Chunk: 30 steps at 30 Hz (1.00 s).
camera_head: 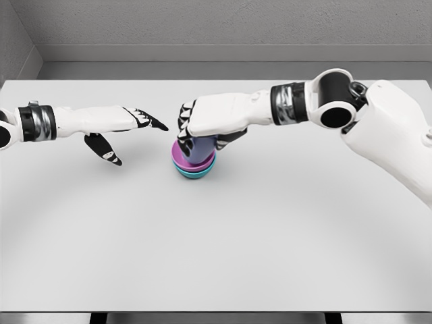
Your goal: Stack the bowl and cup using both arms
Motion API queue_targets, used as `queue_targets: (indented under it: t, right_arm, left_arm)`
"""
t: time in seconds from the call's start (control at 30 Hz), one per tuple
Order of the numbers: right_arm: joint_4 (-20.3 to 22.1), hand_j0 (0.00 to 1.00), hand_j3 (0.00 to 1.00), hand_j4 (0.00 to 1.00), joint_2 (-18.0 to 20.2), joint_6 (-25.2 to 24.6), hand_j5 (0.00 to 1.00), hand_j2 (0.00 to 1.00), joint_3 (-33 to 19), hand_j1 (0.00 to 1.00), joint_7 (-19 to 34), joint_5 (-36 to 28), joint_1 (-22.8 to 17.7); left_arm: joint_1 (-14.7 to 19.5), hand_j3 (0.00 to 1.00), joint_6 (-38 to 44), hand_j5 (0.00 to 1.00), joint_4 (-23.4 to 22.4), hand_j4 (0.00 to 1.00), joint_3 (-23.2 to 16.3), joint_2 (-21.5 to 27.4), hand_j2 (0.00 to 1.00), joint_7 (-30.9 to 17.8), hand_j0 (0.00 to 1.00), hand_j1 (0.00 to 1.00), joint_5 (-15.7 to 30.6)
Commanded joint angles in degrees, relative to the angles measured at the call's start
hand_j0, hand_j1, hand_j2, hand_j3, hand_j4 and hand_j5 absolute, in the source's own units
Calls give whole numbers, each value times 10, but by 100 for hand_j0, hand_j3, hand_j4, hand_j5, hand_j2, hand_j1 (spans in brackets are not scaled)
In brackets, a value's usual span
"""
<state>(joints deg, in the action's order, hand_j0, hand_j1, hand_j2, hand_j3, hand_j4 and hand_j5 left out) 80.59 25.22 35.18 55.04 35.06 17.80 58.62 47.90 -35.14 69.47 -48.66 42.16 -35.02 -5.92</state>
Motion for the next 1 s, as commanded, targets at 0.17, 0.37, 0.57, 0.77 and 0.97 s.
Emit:
queue_targets:
  t: [0.17,0.37,0.57,0.77,0.97]
  right_arm:
    - [-18,47,47,47,-17,-2,47,47,2,47,-1,6,3]
    - [-32,47,47,47,-23,-2,47,47,3,47,-1,9,4]
    - [-37,47,47,47,-23,-2,47,47,8,47,-1,9,4]
    - [-37,47,47,47,-24,-2,47,47,10,47,-1,9,4]
    - [-37,100,100,100,-23,-2,100,100,10,100,-1,11,4]
  left_arm:
    - [0,100,1,100,1,100,1,0,100,0,100,100,4]
    - [0,100,1,100,1,100,1,0,100,0,100,100,4]
    - [0,100,1,100,0,100,1,0,100,0,100,100,4]
    - [-3,100,1,100,0,100,1,-1,100,0,100,100,4]
    - [-4,100,1,100,0,100,1,-1,100,0,100,100,4]
